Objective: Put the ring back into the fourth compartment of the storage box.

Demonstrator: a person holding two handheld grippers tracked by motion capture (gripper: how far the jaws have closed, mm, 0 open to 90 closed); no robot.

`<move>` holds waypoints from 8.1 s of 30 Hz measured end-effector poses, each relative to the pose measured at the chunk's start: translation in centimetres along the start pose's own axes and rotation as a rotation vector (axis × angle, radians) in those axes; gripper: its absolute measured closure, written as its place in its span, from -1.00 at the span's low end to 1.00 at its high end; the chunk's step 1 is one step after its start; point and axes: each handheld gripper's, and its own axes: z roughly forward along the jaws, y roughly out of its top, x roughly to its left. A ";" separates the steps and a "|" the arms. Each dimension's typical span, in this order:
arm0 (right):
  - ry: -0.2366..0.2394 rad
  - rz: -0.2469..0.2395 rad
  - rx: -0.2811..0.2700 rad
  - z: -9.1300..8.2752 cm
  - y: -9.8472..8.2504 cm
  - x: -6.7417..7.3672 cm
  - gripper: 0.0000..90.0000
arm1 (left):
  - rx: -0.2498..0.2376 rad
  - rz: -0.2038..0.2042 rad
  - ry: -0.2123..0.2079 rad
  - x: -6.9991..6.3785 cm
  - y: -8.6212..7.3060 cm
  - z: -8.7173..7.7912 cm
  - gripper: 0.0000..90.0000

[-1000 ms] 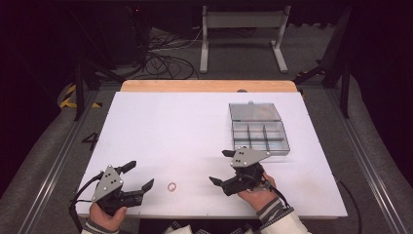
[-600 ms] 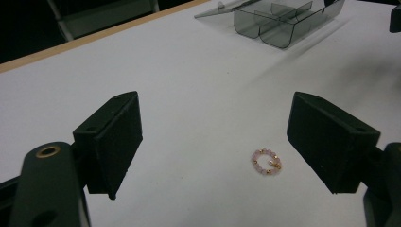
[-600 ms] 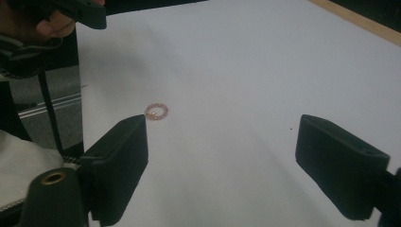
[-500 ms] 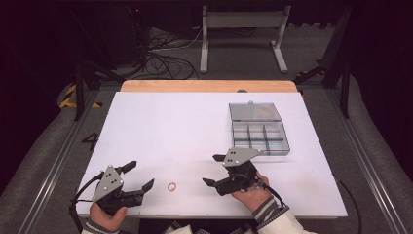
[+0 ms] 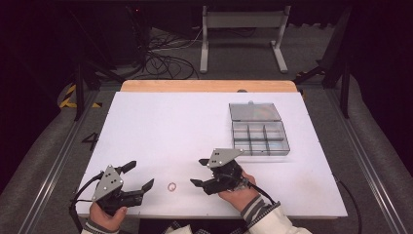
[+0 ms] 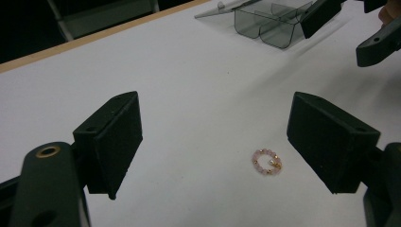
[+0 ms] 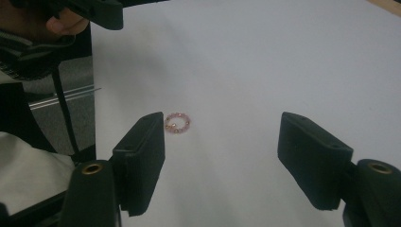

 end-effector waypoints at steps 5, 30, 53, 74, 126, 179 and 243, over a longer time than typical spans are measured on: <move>0.013 -0.006 0.015 1.2 0.3 0.3 -0.24 | 0.000 0.000 0.000 0.0 0.0 0.0 -0.56; 0.058 -0.022 0.071 6.3 0.4 1.1 -0.21 | 0.004 0.002 0.001 0.1 0.0 0.0 -0.56; 0.076 -0.030 0.125 9.6 0.3 1.7 -0.18 | 0.004 0.001 -0.003 0.2 0.0 0.0 -0.56; 0.063 -0.065 0.170 10.6 0.2 1.8 0.72 | 0.005 0.002 -0.004 0.2 0.0 0.0 -0.56; -0.035 -0.092 0.051 5.0 2.6 0.9 0.94 | 0.005 0.002 0.000 0.1 0.0 0.0 -0.56; -0.245 0.004 0.078 -3.0 2.4 -5.1 0.94 | 0.005 0.002 0.002 0.1 0.0 0.1 -0.56; -0.425 0.194 0.258 -5.6 -2.3 -13.4 0.94 | 0.011 -0.003 -0.001 0.1 -0.1 0.2 -0.57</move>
